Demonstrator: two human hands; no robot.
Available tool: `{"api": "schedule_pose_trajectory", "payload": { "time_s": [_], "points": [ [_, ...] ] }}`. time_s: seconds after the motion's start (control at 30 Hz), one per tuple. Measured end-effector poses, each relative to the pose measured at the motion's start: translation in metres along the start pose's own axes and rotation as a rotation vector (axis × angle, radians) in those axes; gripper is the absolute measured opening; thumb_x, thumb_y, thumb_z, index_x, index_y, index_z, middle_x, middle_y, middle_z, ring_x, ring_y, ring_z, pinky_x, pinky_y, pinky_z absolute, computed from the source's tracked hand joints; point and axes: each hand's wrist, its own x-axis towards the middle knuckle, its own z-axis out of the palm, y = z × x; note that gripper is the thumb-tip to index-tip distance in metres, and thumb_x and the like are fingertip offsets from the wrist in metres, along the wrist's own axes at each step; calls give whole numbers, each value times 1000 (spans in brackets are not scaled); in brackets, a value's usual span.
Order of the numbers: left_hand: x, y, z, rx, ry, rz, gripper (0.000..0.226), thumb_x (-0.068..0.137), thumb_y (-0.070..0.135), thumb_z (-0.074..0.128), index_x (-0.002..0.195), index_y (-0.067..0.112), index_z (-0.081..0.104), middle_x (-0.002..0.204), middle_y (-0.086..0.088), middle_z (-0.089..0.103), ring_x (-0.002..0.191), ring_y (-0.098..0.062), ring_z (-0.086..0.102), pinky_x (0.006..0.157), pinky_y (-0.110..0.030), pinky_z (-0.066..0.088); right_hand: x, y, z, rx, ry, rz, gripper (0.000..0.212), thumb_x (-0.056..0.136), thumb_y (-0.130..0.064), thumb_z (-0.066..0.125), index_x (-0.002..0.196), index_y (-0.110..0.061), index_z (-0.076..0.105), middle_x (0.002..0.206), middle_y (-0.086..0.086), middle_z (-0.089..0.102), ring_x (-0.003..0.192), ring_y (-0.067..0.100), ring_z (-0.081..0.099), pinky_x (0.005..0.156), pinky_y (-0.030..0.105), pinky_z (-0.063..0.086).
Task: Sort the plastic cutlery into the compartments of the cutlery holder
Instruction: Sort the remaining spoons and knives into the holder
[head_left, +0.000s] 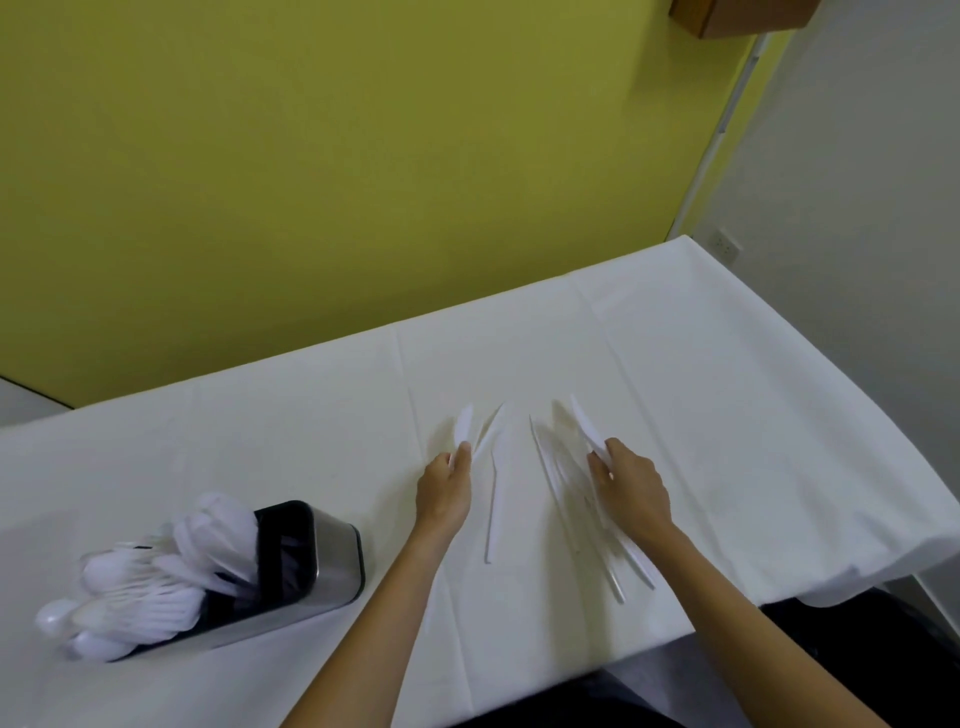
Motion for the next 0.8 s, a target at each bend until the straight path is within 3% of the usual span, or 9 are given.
{"api": "schedule_pose_trajectory", "payload": {
  "time_s": [0.1,0.23,0.37,0.5,0.6,0.67,0.73,0.8],
  "points": [
    [-7,3,-7,-102,-188,-17,36,94,46,47,76,16,38,57,2,35,43,-11,26,42,-21,22,4,4,-6,31,58,7,26,99,-27,40,84,-6,45,73,8,57,66,29,55,56,35,41],
    [-15,10,-8,-117,-362,48,32,97,41,46,82,13,38,58,0,37,41,-10,26,41,-20,22,8,8,-14,108,68,36,23,99,-25,40,89,-6,48,83,0,64,73,29,59,58,33,43],
    [-17,9,-7,82,-323,142,34,99,40,41,77,14,36,62,2,35,46,-12,26,46,-24,22,7,11,-20,111,107,33,21,100,-22,39,96,-5,51,81,-5,62,63,21,53,49,27,31],
    [-15,8,-6,295,-206,293,46,98,47,39,66,18,24,61,2,28,56,-15,29,55,-31,22,4,12,-25,162,157,64,16,97,-19,40,93,-8,51,79,-3,65,61,21,55,52,29,36],
    [-16,14,-4,113,-148,291,48,96,49,44,65,19,22,60,5,23,54,-13,23,53,-29,20,3,11,-26,303,144,132,22,96,-21,37,85,-5,49,75,9,60,67,28,55,60,36,40],
    [-17,18,-3,-97,-110,204,46,94,50,47,68,18,25,59,4,24,47,-10,21,45,-25,19,1,9,-26,489,95,193,24,97,-21,37,87,-5,51,76,9,55,65,24,49,62,36,39],
    [-18,21,-3,-251,-125,116,44,93,50,49,75,16,28,56,2,23,41,-9,19,39,-21,18,-3,5,-26,720,47,233,28,99,-25,38,96,-3,55,70,5,47,60,18,43,56,33,40],
    [-24,23,-2,-333,-155,89,38,93,48,50,87,13,40,54,1,23,40,-9,19,38,-20,18,-9,-4,-27,894,13,237,33,100,-35,40,90,-6,55,59,0,39,50,14,38,49,31,38]
  ]
}}
